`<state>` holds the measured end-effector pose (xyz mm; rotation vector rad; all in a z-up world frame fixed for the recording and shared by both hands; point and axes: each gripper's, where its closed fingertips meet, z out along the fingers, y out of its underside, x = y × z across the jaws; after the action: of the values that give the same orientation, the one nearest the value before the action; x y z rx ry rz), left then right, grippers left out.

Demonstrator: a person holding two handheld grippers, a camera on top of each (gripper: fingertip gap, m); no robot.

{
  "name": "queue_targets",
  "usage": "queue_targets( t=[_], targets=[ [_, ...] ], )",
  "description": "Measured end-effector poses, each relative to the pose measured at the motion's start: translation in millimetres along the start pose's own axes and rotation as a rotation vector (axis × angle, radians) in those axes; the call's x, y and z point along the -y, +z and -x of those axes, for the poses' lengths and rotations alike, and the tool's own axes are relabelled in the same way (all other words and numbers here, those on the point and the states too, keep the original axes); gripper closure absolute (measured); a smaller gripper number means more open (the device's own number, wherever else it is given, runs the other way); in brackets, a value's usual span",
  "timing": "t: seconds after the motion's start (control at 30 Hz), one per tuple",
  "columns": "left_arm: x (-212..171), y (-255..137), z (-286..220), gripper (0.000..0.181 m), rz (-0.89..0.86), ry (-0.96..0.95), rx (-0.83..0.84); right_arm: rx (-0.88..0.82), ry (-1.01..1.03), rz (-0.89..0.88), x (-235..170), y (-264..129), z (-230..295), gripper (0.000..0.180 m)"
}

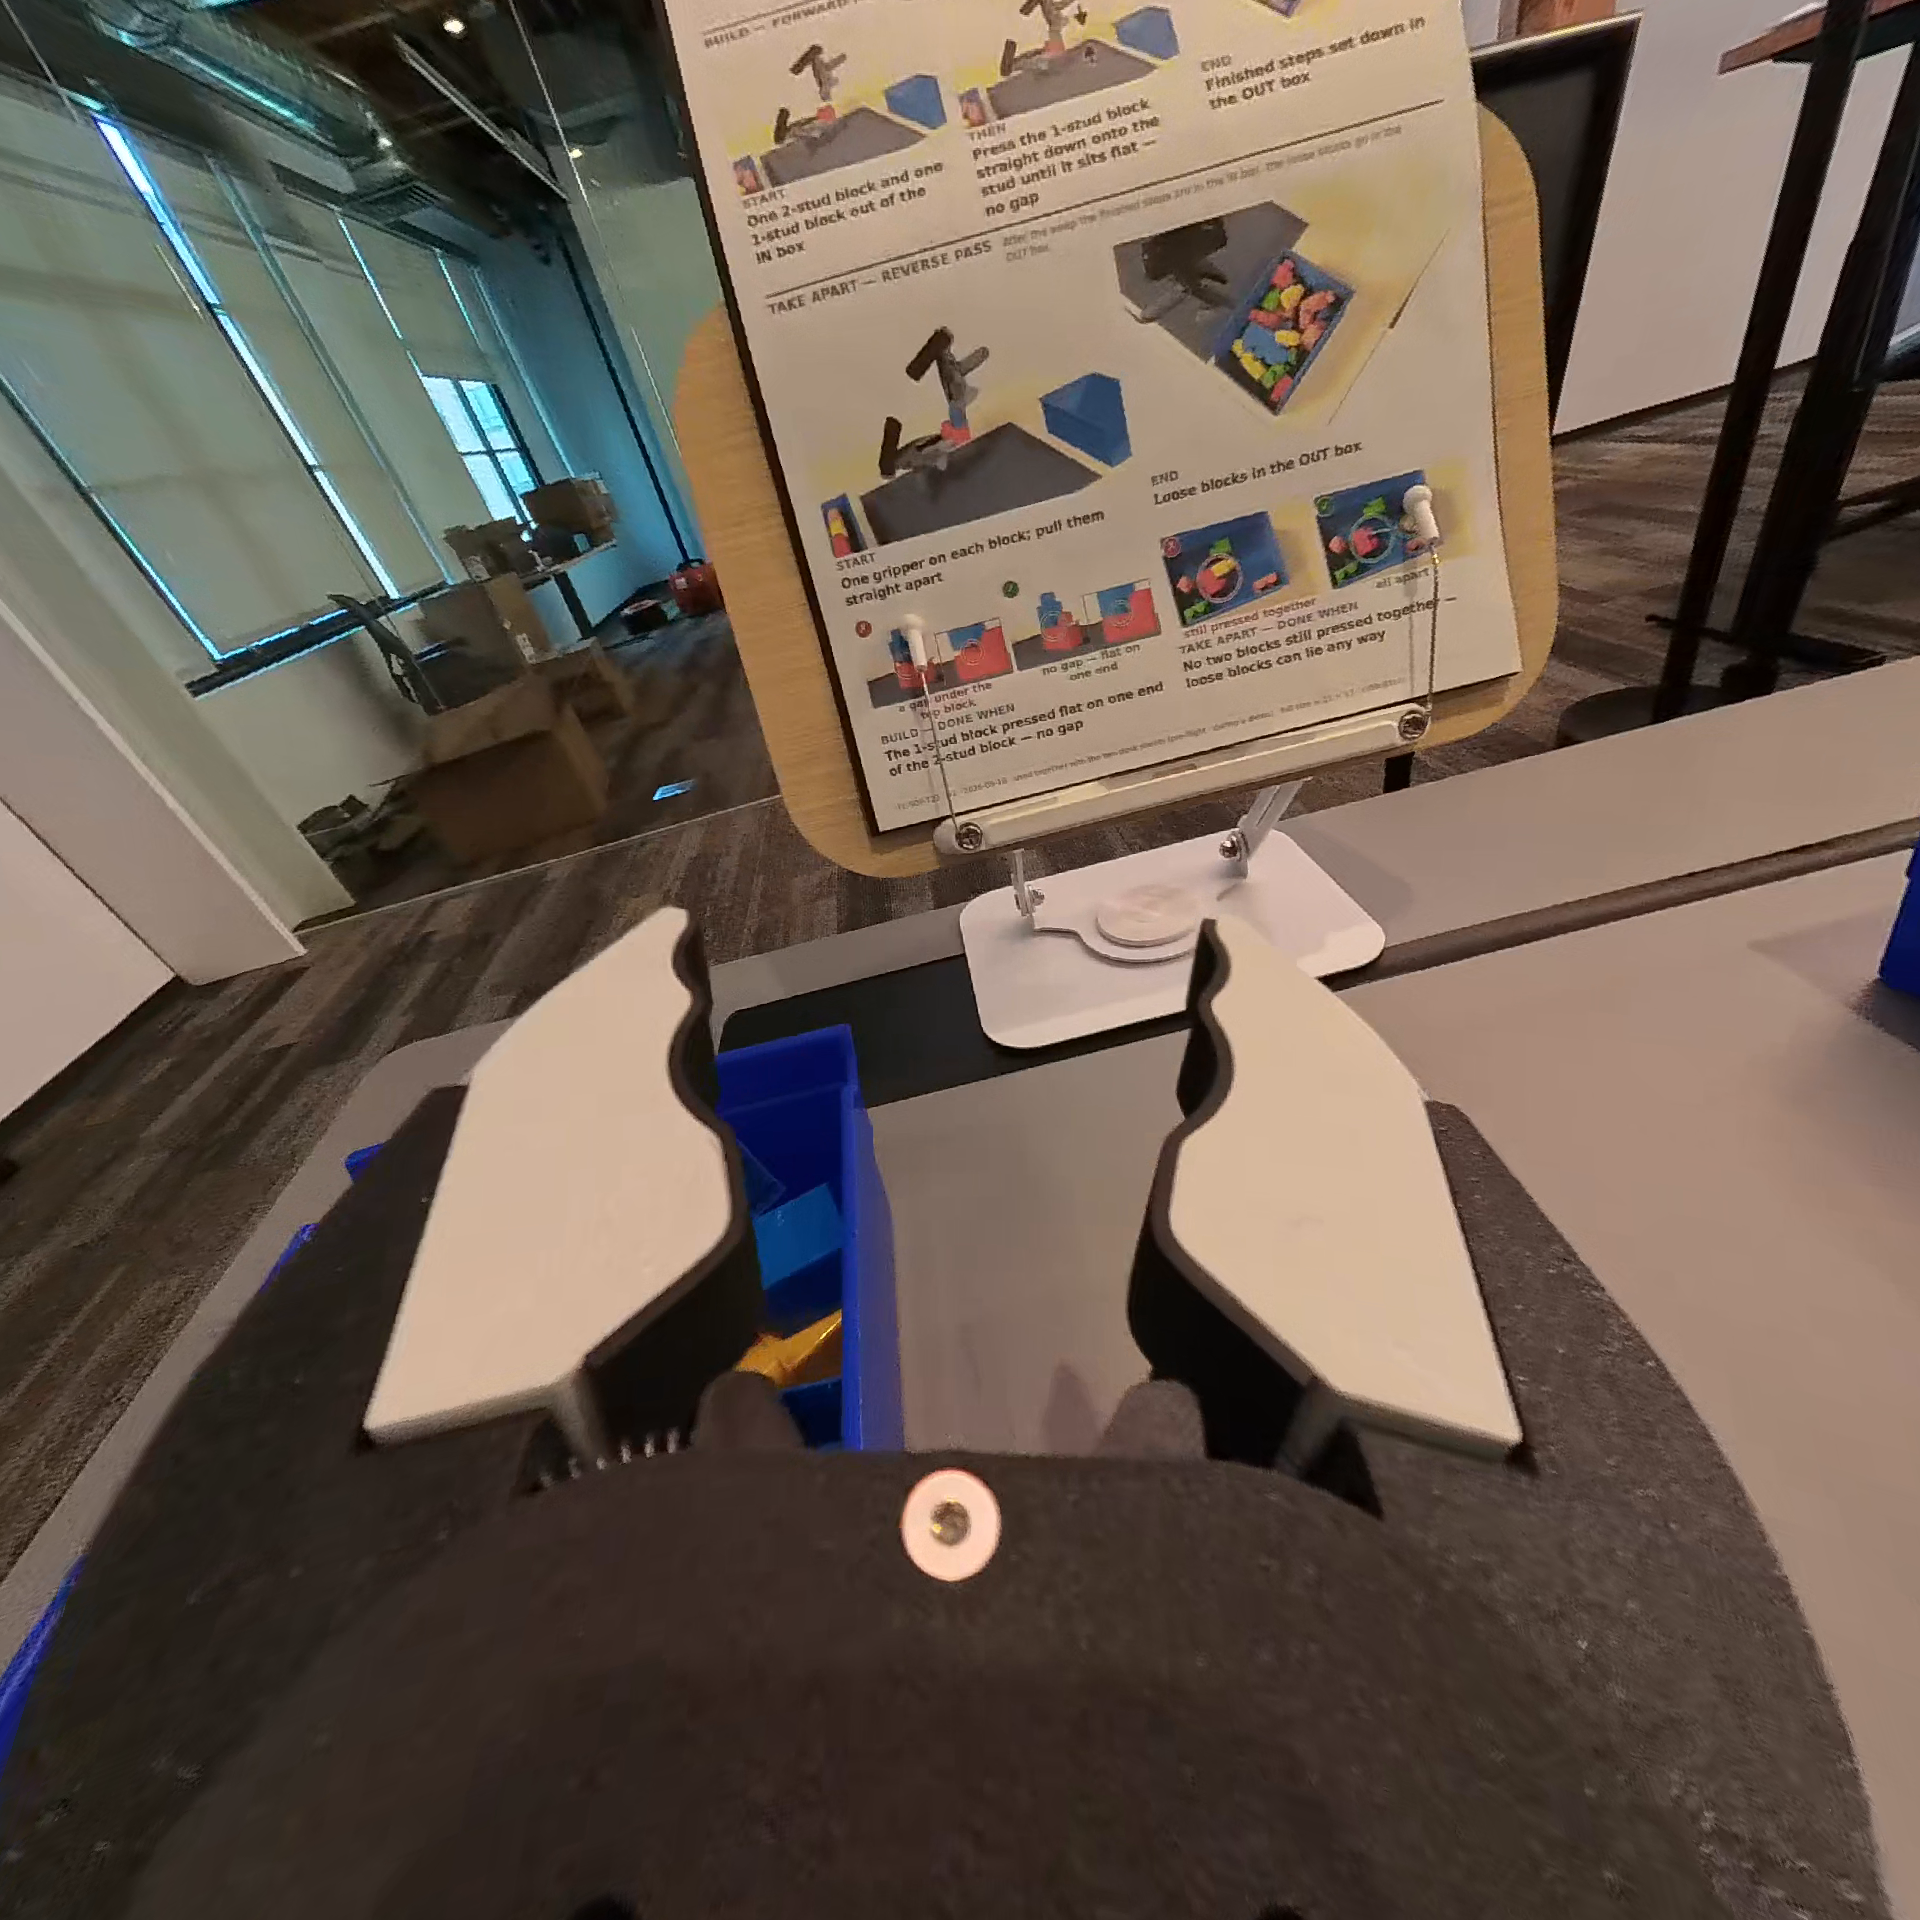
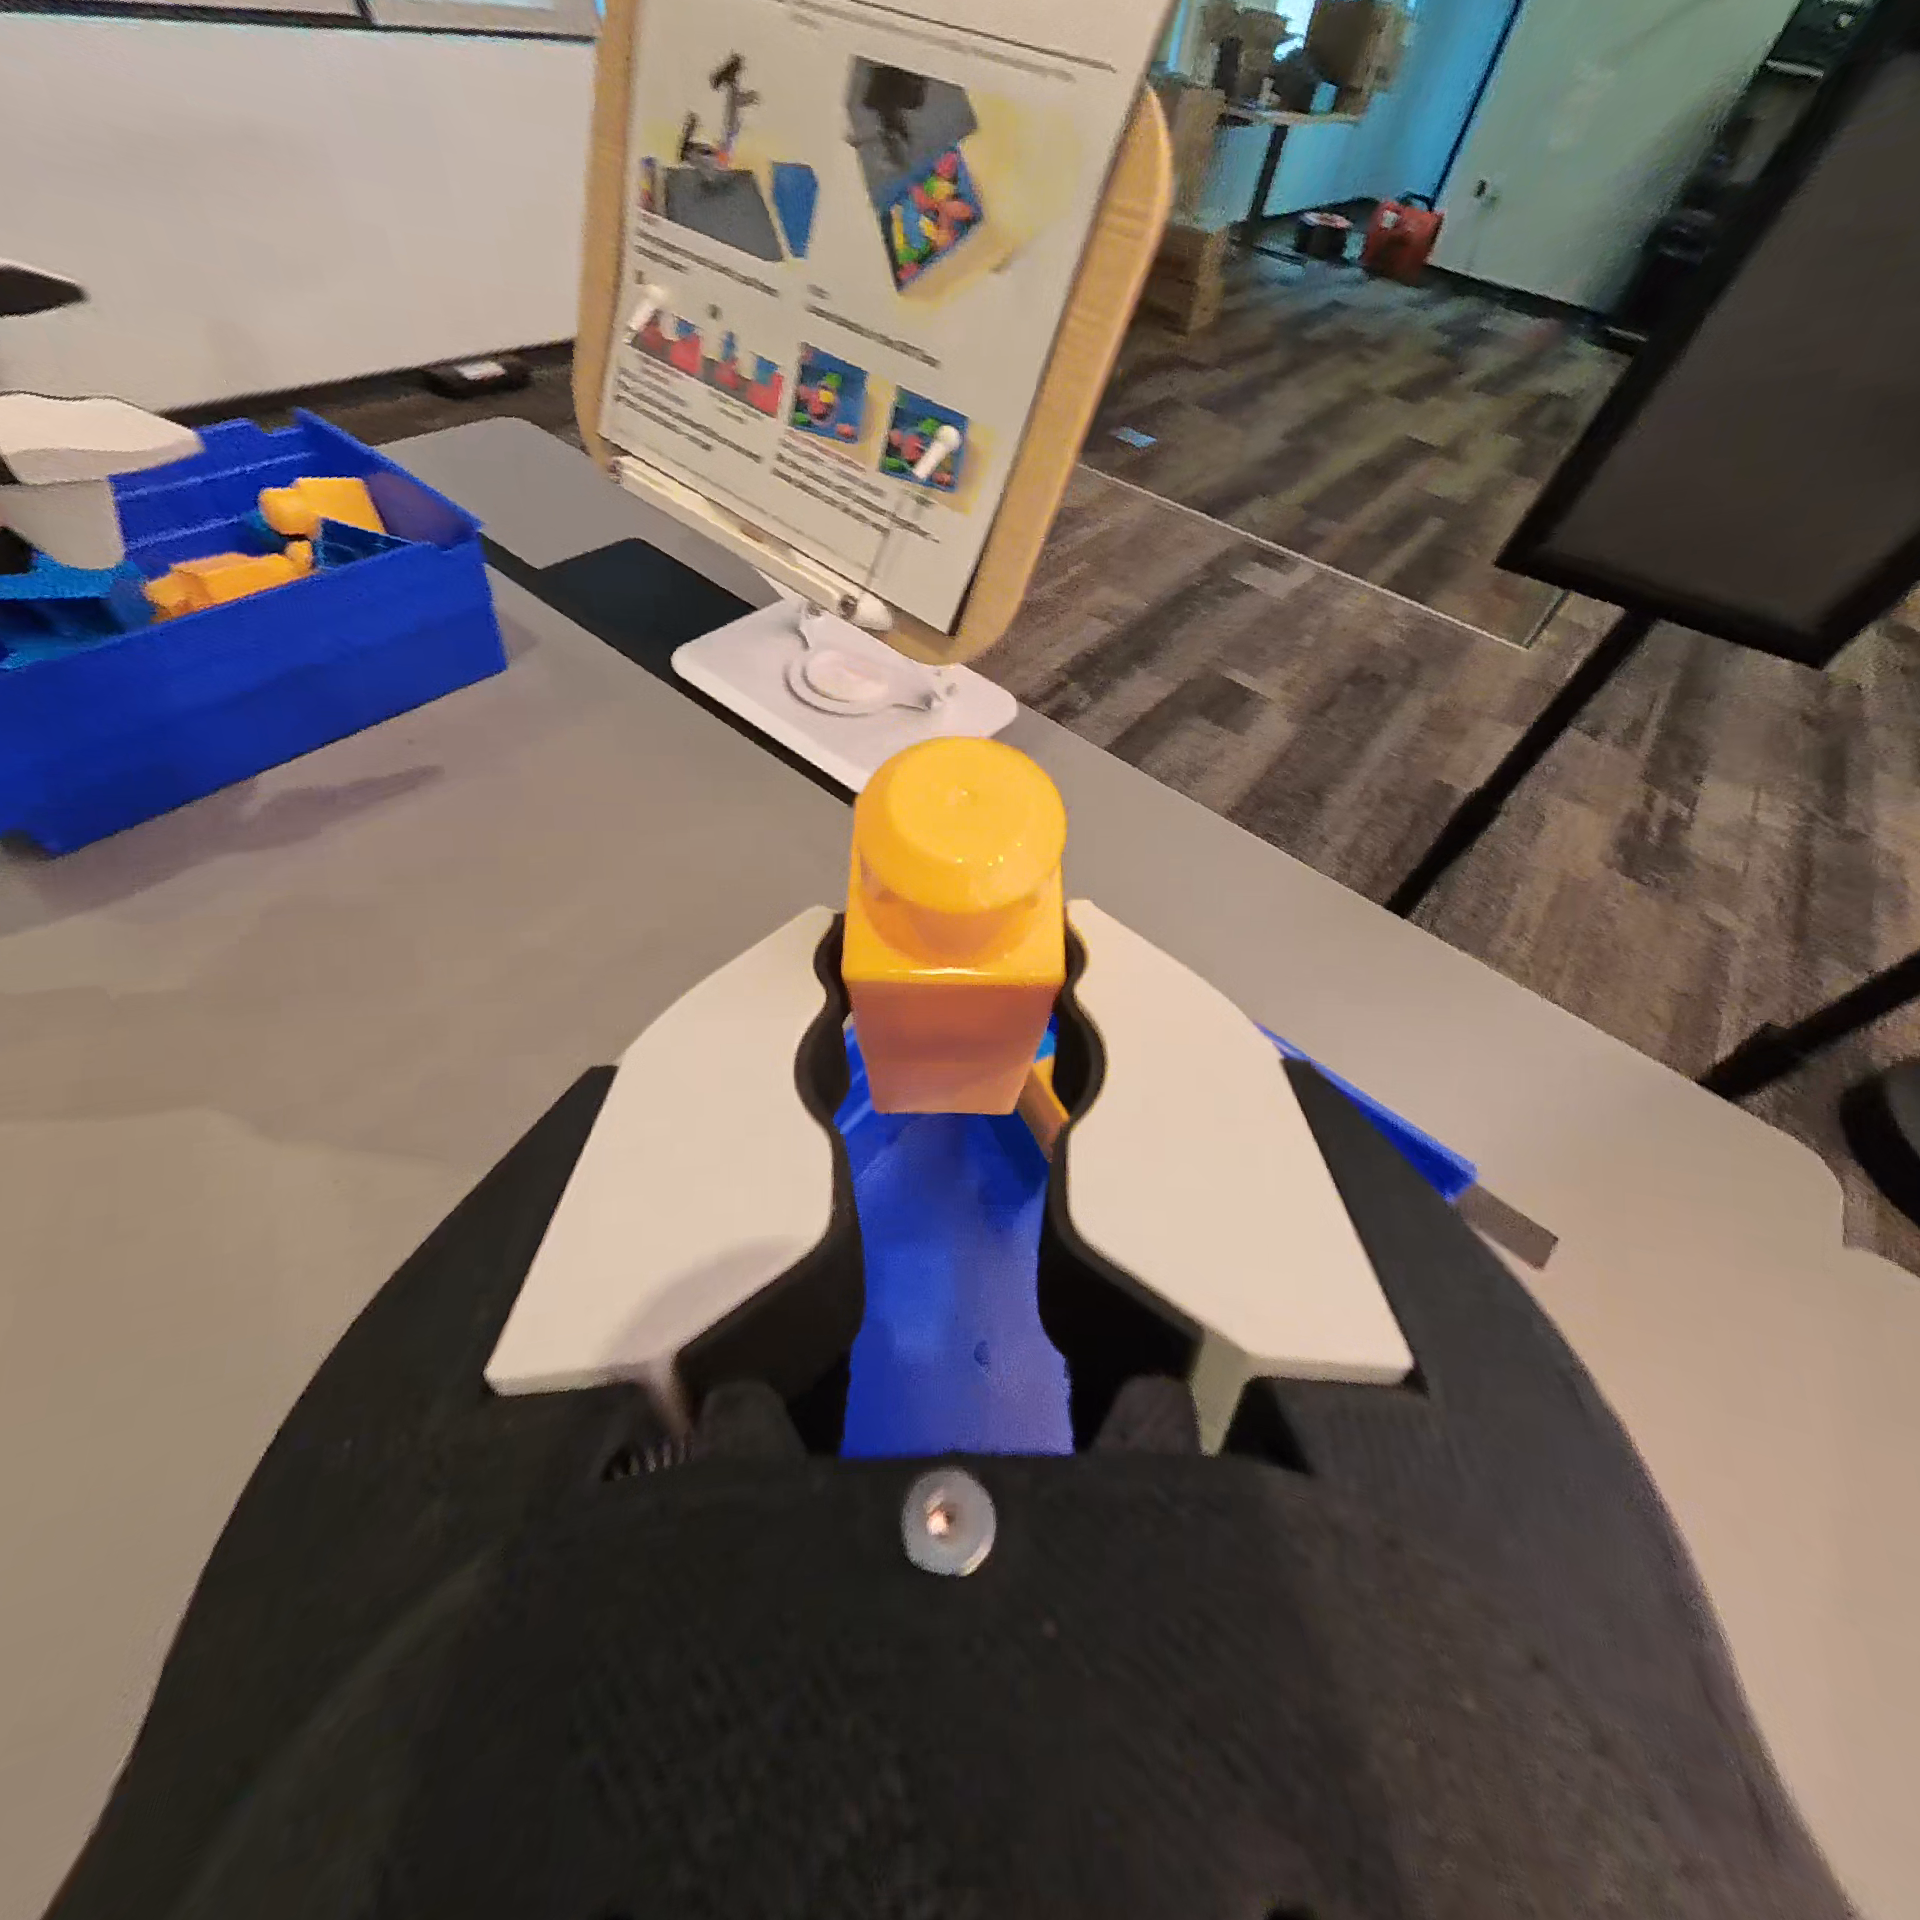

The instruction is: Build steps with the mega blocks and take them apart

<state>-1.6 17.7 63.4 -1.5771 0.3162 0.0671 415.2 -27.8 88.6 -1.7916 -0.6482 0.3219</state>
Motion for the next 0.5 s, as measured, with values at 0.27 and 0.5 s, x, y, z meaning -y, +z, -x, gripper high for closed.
queue_targets(
  t=[0.27,0.5],
  targets=[
    [-9.0,3.2,-14.8,0.094,0.040,-0.009,-0.071,0.000,0.067,0.145,-50.3,13.5,-32.0,0.142],
    [-10.3,2.7,-33.4,0.098,0.050,0.017,-0.134,-0.044,0.097,0.294,-99.9,40.0,-56.7,0.142]
  ],
)
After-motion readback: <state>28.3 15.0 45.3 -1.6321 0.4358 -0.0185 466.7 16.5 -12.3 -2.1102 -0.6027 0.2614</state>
